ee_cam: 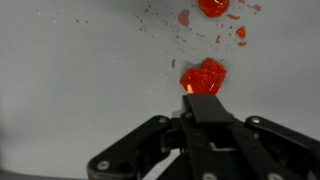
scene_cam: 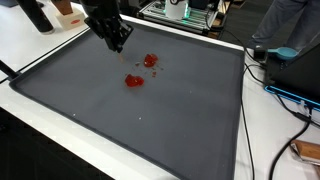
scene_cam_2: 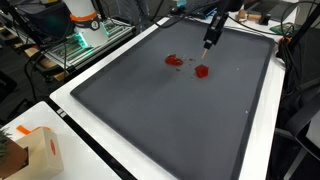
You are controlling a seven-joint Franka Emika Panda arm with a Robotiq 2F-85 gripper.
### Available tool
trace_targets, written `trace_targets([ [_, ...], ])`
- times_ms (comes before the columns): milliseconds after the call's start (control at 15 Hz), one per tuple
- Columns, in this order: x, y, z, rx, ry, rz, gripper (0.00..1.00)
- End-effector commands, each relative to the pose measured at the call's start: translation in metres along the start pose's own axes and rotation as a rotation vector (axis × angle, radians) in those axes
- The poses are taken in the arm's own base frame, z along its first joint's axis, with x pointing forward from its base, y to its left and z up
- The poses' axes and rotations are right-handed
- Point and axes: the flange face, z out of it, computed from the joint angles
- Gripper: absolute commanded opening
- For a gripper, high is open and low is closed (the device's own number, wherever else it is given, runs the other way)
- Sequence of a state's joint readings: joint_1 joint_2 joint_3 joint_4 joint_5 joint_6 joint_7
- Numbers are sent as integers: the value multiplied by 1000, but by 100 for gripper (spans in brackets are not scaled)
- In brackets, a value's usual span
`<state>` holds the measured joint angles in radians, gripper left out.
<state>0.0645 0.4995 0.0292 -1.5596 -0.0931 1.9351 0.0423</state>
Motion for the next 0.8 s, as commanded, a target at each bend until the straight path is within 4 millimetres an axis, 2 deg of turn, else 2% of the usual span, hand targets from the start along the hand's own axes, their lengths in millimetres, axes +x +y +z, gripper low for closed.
trace_targets([
  [0, -29, 4, 1, 42, 6, -33, 3],
  [333, -43, 5, 2, 56, 11, -55, 3],
  [733, -51, 2, 5, 72, 20, -69, 3],
])
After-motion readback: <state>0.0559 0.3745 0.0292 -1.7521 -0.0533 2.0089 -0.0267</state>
